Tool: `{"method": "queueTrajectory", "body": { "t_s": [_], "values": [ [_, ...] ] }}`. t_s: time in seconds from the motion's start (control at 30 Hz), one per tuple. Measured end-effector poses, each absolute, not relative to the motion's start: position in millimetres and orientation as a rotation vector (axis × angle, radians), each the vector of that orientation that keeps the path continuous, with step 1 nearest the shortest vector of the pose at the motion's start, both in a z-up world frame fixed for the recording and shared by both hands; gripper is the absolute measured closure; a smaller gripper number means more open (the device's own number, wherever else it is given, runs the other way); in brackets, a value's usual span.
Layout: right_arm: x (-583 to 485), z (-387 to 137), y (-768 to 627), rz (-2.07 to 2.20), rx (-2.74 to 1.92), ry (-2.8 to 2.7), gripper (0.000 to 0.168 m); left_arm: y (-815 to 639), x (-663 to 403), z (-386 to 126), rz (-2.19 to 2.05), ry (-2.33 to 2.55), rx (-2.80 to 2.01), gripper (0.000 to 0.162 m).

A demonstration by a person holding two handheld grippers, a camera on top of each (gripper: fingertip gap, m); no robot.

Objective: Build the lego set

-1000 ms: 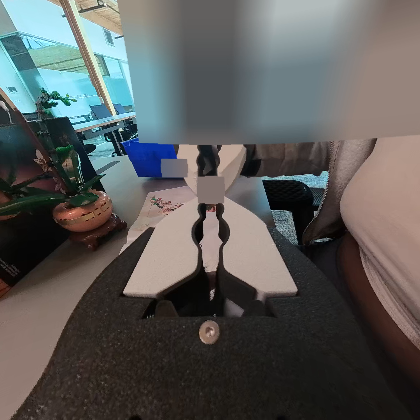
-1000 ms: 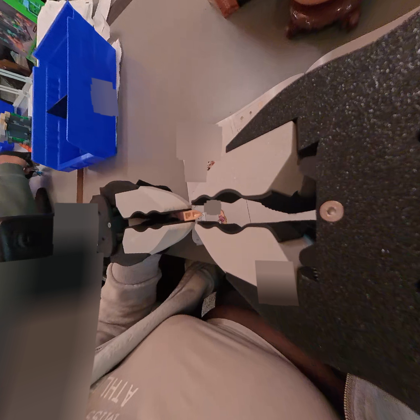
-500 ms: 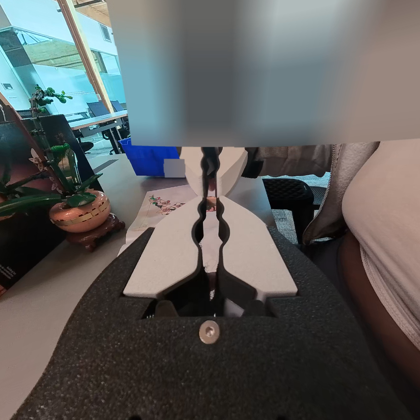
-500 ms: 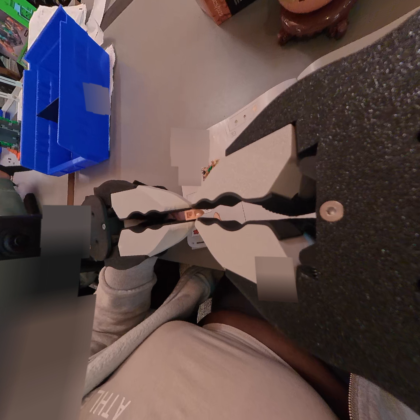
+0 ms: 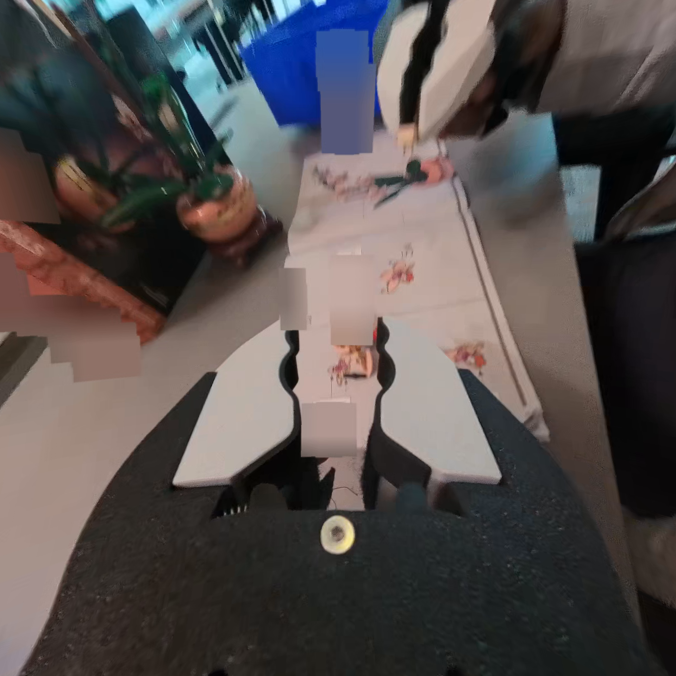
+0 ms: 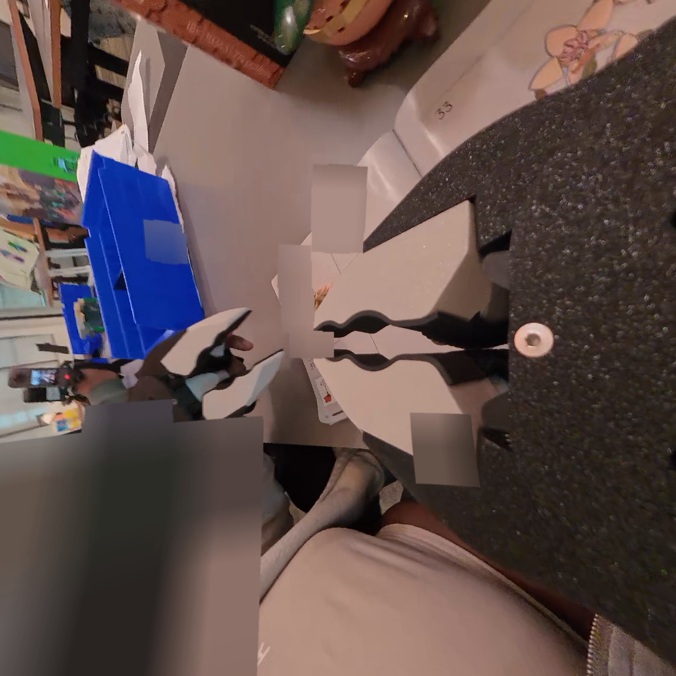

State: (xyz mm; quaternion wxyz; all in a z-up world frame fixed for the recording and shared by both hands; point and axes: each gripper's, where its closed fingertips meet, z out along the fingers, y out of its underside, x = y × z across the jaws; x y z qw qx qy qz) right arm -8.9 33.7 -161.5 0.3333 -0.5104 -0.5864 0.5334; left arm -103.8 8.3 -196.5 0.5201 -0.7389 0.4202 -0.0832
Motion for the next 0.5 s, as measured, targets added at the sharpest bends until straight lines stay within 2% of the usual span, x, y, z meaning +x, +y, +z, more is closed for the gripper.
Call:
{"method": "queueTrajectory", "body": {
  "t_s": [0.17,0.33,0.5],
  "values": [
    [-3.0,-167.1,36.7,1.452,-1.355,-1.472,0.162,15.3,-106.4,-236.8,-0.255,1.189,-1.910,0.114],
    [-3.2,-168.8,35.6,1.462,-1.349,-1.490,0.162,24.3,-99.3,-232.3,-0.566,1.267,-1.926,0.110],
    [-4.2,-171.2,38.4,1.499,-1.357,-1.475,0.162,27.1,-91.2,-238.9,-0.638,1.389,-1.956,0.112]
  ]
}}
